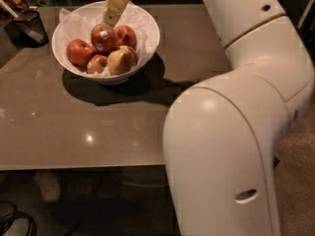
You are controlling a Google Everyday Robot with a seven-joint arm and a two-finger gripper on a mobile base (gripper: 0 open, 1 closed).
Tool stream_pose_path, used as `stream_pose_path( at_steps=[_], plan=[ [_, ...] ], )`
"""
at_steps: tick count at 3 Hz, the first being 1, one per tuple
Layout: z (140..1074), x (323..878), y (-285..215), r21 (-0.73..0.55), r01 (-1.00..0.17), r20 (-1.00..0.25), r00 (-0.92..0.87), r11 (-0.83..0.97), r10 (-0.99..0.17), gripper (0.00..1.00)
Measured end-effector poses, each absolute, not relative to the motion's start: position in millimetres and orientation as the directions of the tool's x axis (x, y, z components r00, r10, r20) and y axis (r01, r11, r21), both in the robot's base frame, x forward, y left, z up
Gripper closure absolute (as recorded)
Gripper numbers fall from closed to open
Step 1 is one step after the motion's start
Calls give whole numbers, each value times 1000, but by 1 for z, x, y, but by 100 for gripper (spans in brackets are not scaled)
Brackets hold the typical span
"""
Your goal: Pick apple from white bowl
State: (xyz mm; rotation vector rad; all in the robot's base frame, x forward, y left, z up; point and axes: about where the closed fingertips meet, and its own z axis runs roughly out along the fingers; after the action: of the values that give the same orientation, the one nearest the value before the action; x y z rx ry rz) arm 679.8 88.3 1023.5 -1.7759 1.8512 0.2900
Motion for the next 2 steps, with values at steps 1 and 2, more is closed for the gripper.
stream_pose_path(
  at_steps=[1, 2],
  plan=[
    [1021, 685, 99, -192, -975, -545, 15, 107, -838, 15],
    [1016, 688, 108, -168, -980, -559, 7, 105, -829, 14]
  ],
)
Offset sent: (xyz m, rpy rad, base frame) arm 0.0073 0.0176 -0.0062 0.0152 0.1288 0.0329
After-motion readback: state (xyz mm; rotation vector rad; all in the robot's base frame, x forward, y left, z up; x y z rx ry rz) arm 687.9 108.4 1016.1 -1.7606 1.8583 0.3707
